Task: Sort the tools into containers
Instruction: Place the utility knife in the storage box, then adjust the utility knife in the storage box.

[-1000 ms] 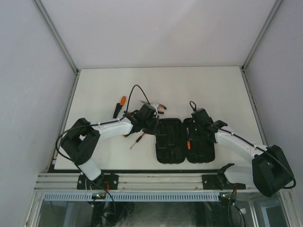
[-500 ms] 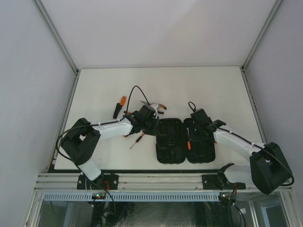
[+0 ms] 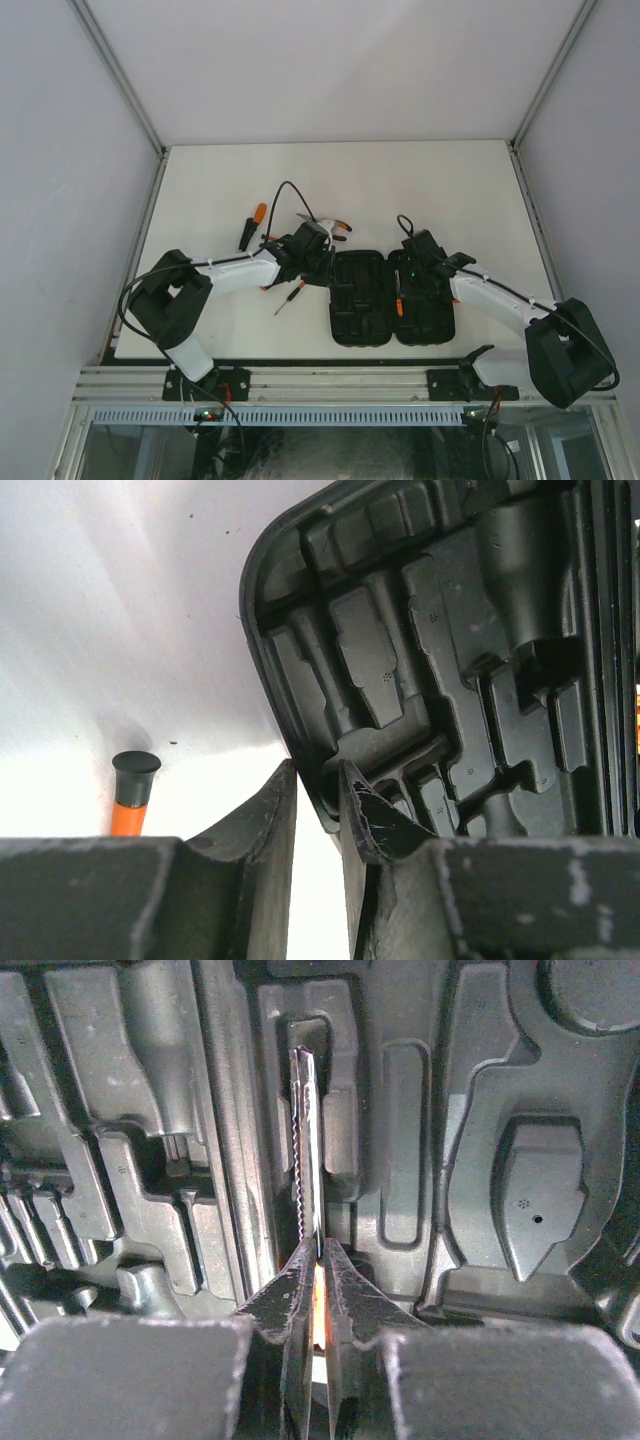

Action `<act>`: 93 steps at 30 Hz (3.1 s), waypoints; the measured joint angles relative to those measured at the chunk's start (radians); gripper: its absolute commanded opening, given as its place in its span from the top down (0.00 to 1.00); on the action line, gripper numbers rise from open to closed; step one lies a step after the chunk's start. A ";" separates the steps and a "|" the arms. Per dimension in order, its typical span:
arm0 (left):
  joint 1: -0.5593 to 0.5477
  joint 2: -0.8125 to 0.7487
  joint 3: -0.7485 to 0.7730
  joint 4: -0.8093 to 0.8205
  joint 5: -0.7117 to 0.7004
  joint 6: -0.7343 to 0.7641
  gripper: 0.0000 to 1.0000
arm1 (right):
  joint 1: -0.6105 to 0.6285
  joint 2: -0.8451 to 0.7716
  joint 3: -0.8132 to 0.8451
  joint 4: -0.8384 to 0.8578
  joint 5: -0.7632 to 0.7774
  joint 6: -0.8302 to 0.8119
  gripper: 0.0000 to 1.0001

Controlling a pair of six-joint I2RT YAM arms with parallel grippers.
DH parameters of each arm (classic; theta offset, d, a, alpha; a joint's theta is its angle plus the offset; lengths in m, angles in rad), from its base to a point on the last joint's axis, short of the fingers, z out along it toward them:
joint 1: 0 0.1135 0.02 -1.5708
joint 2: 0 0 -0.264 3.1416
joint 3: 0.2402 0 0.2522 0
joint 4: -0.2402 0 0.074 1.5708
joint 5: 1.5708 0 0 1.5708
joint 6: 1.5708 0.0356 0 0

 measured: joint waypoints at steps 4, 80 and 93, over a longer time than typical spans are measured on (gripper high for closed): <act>0.000 0.000 0.000 0.000 0.000 0.000 0.74 | 0.000 0.006 0.002 -0.005 0.003 0.000 0.98; 0.097 -0.465 -0.068 -0.300 -0.193 0.071 0.54 | 0.072 -0.024 -0.017 -0.026 0.028 -0.014 0.93; 0.100 -0.464 -0.069 -0.300 -0.193 0.069 0.54 | 0.071 -0.074 -0.017 -0.054 0.031 -0.010 0.83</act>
